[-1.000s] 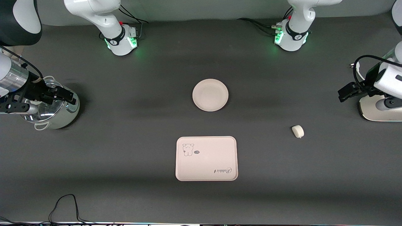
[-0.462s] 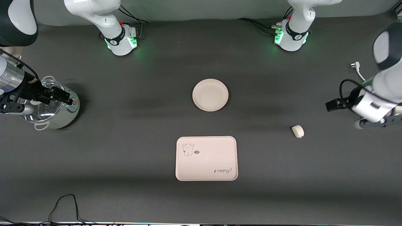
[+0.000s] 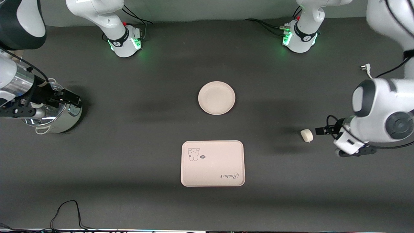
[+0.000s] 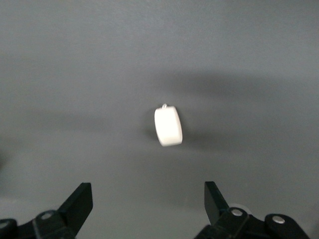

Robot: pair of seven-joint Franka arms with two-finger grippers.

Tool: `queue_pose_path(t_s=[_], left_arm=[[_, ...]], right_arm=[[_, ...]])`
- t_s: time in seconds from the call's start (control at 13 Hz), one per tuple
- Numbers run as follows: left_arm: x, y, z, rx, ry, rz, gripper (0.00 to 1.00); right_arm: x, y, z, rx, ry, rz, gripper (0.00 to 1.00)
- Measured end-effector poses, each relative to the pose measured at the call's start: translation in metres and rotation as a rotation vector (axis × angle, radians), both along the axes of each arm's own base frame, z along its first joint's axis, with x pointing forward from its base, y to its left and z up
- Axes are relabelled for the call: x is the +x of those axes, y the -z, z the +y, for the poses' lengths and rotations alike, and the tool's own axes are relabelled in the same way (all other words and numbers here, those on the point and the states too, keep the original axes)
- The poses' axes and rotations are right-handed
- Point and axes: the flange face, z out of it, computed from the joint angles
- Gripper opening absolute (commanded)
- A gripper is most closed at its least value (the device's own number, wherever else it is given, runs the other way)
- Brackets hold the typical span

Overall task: Place bun in plate and plate on tray
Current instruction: 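Lower the left gripper and grasp the white bun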

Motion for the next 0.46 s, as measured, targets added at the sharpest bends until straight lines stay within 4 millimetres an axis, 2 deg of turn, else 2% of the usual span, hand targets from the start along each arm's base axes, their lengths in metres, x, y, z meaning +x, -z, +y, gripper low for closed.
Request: queue_pose_path(t_s=[0.23, 0.38, 0.46], left_arm=[[-0.005, 0.08, 0.01, -0.013, -0.021, 0.001, 1.0], [-0.021, 0.133, 0.011, -0.02, -0.041, 0.008, 1.0], [-0.026, 0.148, 0.008, -0.023, -0.07, 0.018, 1.0]], right_arm=[[-0.002, 0.002, 0.036, -0.002, -0.048, 0.005, 1.0], [0.0, 0.009, 0.045, -0.004, -0.063, 0.013, 1.0], [0.001, 0.013, 0.05, -0.006, -0.07, 0.018, 1.0]])
